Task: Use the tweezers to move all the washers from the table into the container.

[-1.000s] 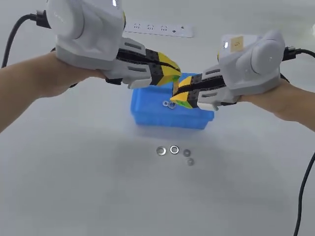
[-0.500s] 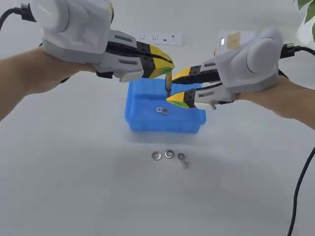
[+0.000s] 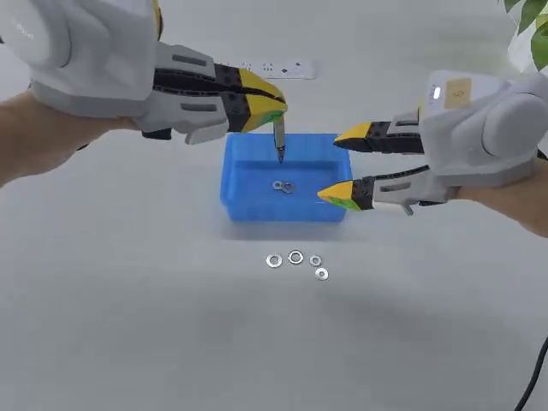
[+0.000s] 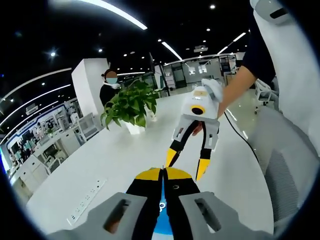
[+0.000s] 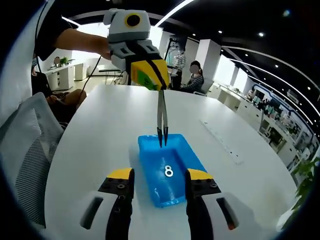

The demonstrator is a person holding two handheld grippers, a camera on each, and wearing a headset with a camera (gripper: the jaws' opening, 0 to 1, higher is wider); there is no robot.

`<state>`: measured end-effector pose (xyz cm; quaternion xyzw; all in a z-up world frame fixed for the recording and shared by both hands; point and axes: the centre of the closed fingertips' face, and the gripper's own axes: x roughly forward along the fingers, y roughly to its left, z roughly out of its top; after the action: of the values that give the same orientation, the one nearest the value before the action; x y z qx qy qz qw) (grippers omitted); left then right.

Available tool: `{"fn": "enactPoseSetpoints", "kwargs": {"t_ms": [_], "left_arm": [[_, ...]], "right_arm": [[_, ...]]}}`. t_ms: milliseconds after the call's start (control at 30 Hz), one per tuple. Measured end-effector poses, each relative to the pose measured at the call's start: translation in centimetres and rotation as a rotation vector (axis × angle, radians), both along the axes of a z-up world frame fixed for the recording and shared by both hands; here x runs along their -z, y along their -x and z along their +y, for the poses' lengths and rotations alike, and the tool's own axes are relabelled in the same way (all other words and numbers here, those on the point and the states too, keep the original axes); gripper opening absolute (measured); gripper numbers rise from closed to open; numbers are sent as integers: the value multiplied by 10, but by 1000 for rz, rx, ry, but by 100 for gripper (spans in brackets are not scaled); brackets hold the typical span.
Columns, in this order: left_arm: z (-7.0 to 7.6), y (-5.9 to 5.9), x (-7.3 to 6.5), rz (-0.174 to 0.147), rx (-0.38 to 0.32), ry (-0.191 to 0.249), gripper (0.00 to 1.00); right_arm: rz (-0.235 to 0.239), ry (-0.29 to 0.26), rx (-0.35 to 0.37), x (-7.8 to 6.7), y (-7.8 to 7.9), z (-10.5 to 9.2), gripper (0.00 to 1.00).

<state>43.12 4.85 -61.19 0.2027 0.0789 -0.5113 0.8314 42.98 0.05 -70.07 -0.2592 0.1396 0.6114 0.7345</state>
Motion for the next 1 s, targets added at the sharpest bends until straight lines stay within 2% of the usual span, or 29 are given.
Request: {"fn": "enactPoseSetpoints", "kwargs": {"t_ms": [33, 200, 233, 367, 433, 600, 667, 800, 867, 933, 1000], "left_arm": [[1, 6, 2, 10, -1, 6, 4], [5, 24, 7, 14, -18, 0, 4], [1, 31, 6, 18, -15, -1, 4], [-2, 42, 8, 32, -3, 13, 4], [-5, 45, 14, 37, -2, 12, 4], [-13, 59, 32, 76, 19, 21, 4], [-18, 64, 40, 95, 9, 34, 4], [-18, 68, 51, 115, 6, 31, 4], [-19, 70, 53, 114, 8, 29, 4], [-20, 71, 53, 119, 13, 53, 4], [-19, 72, 58, 109, 11, 26, 4]], "right_arm": [[1, 1, -3, 1, 4, -1, 43], [40, -19, -29, 7, 25, -8, 52], [60, -9, -30, 11, 29, -9, 52], [82, -10, -46, 16, 42, -10, 58], [93, -7, -53, 18, 49, -10, 61], [126, -8, -54, 23, 61, -11, 63], [138, -5, -57, 26, 68, -11, 67], [151, 2, -57, 32, 77, -16, 73], [155, 4, -53, 35, 80, -18, 76], [166, 14, -48, 41, 83, -21, 79], [176, 24, -52, 45, 87, -24, 81]]}}
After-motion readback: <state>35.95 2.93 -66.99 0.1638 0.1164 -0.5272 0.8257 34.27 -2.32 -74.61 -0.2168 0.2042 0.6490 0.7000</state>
